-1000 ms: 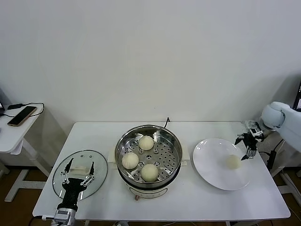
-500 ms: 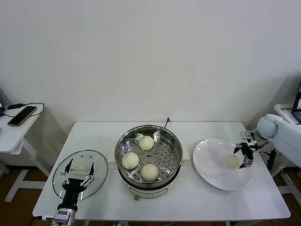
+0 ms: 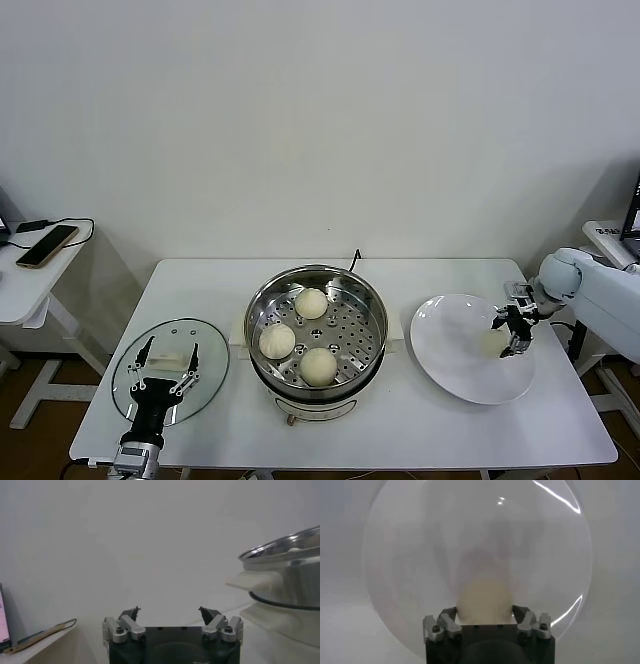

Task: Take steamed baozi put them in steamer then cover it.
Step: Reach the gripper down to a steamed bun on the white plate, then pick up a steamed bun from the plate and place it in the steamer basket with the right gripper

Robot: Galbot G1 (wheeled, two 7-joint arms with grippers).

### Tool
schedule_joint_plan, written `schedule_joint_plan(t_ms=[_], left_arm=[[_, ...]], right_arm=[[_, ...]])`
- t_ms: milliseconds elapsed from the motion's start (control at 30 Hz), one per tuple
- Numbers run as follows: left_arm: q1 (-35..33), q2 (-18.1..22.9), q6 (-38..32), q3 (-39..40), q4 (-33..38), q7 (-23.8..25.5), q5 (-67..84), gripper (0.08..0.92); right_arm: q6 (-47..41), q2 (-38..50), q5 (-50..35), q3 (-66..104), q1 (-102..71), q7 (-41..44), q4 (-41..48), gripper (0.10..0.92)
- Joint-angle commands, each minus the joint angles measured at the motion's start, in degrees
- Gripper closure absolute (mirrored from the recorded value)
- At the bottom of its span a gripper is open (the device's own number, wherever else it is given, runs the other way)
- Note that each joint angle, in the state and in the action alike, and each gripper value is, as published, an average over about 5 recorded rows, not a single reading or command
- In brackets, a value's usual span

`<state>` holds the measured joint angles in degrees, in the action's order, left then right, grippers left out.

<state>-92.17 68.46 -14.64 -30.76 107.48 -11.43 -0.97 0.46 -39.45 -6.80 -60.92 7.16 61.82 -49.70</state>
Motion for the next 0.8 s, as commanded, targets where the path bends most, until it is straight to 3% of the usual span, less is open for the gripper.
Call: schedule_joint_plan(t_ms=[33, 233, 400, 600, 800], left_arm=[[-0.05, -0.22, -0.05, 0.09, 0.17, -0.02, 0.06, 0.177], [0.13, -0.61, 0.09, 0.34, 0.57, 0.0, 0.06, 0.177], [0.37, -0.74, 0.12, 0.75, 0.67, 0.03, 0.02, 0.177], [0.42, -0.81, 0.11, 0.89, 0.71, 0.0, -0.05, 0.177], [0.57, -0.77, 0.27, 1.1, 0.94, -0.02, -0.11, 0.177]], right_arm=[[-0.08, 0.73, -1.18, -2.68, 4.24, 0.35, -2.21, 0.359], [-0.57, 1.4, -4.44, -8.77, 16.14, 6.75, -8.22, 0.381], [-3.42, -1.35, -13.94, -20.52, 33.1, 11.71, -16.36, 0.389], [-9.61, -8.16, -30.09, -29.82, 46.19, 8.49, -28.47, 0.397], [-13.46, -15.29, -37.18, -30.64, 49.77, 5.36, -35.7, 0.395]])
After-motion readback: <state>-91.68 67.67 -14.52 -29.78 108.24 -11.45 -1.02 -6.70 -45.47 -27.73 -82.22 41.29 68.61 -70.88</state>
